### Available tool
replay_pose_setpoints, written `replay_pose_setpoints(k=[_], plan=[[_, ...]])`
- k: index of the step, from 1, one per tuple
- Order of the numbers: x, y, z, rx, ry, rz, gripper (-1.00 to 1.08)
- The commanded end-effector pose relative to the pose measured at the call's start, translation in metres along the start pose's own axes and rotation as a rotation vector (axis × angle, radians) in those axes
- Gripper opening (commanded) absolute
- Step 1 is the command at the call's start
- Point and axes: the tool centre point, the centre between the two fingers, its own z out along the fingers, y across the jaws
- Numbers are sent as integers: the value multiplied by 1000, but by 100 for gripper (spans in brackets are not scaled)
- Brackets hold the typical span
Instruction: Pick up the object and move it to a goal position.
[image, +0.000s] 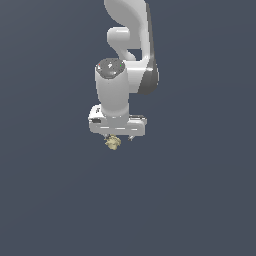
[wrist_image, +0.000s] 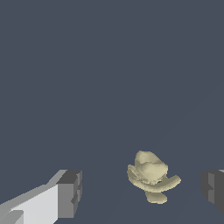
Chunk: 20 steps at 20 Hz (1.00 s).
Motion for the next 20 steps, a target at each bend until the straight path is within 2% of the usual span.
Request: replay_pose_setpoints(k=[1, 10, 20], plan=[[0, 0, 0, 0, 0, 0, 100], [0, -11, -10, 33, 14, 25, 100], [-3, -7, -3, 31, 11, 67, 100]])
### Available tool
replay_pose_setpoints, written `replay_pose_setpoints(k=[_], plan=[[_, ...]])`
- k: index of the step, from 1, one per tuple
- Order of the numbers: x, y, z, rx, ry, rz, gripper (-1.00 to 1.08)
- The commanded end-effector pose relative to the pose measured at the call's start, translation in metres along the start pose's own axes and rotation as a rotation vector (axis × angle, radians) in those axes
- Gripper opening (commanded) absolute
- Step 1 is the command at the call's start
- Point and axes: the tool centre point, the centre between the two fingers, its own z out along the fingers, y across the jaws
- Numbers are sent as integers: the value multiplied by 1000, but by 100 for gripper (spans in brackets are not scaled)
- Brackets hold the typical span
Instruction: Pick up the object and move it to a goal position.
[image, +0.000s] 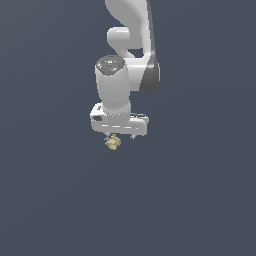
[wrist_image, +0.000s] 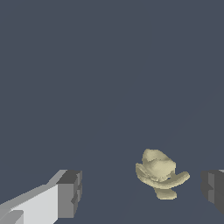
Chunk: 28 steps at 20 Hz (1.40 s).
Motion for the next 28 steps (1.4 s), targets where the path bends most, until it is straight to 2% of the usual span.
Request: replay_pose_setpoints(k=[1, 8, 20, 28], plan=[[-2, 3, 4, -1, -2, 27, 100], [-14, 15, 23, -10, -7, 158, 100], [-46, 49, 67, -40, -14, 488, 100], [-59, 61, 80, -53, -14, 605, 100]])
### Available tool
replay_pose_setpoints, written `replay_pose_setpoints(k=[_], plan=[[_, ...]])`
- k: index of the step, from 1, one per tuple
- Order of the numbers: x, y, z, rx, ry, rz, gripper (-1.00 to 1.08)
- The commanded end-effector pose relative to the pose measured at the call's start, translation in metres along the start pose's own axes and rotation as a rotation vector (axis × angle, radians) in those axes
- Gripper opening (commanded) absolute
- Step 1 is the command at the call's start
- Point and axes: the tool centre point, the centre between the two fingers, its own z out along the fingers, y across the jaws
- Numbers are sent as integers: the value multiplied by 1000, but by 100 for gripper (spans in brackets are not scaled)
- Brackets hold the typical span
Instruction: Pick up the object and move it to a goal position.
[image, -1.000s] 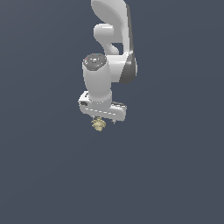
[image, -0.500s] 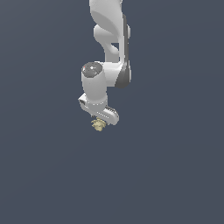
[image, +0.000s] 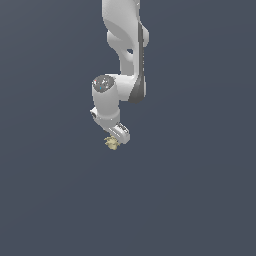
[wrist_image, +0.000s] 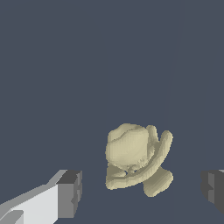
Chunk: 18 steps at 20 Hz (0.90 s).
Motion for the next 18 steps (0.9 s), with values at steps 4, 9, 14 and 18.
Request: replay_pose_setpoints(k=[4, 9, 14, 18], plan=[[-1, 5, 4, -4, 1, 37, 100], [-1, 5, 7, -3, 1, 33, 100], [-2, 5, 25, -4, 1, 35, 100], [-2, 6, 44, -4, 1, 38, 100]])
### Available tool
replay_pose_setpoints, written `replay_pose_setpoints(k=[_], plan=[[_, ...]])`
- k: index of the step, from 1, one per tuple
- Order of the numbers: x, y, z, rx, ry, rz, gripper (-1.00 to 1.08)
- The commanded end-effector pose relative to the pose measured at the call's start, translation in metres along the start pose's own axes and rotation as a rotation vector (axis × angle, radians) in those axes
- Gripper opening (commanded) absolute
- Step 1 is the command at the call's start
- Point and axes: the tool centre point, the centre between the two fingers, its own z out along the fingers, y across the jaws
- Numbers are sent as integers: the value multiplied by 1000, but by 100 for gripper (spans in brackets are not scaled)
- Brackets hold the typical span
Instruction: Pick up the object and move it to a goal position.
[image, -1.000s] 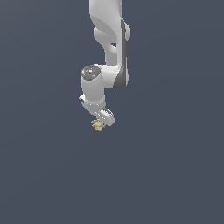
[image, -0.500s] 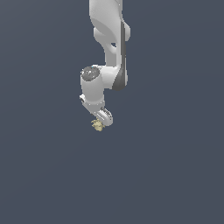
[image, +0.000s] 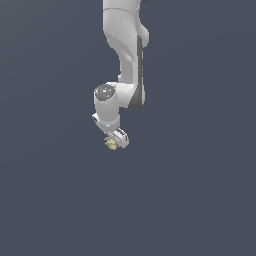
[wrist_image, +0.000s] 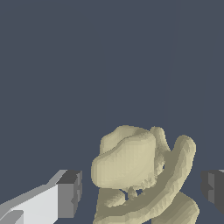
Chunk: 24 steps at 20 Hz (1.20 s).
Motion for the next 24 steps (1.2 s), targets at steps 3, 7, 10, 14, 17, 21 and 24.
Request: replay_pose_setpoints(k=[3, 7, 10, 14, 17, 21, 24], plan=[[0, 0, 15, 0, 0, 1, 100], [0, 0, 17, 0, 0, 1, -100], [0, 0, 17, 0, 0, 1, -100], [0, 0, 17, 0, 0, 1, -100], [0, -1, 16, 2, 1, 0, -100], [0, -1, 12, 2, 1, 0, -100], [0, -2, 2, 2, 1, 0, -100]])
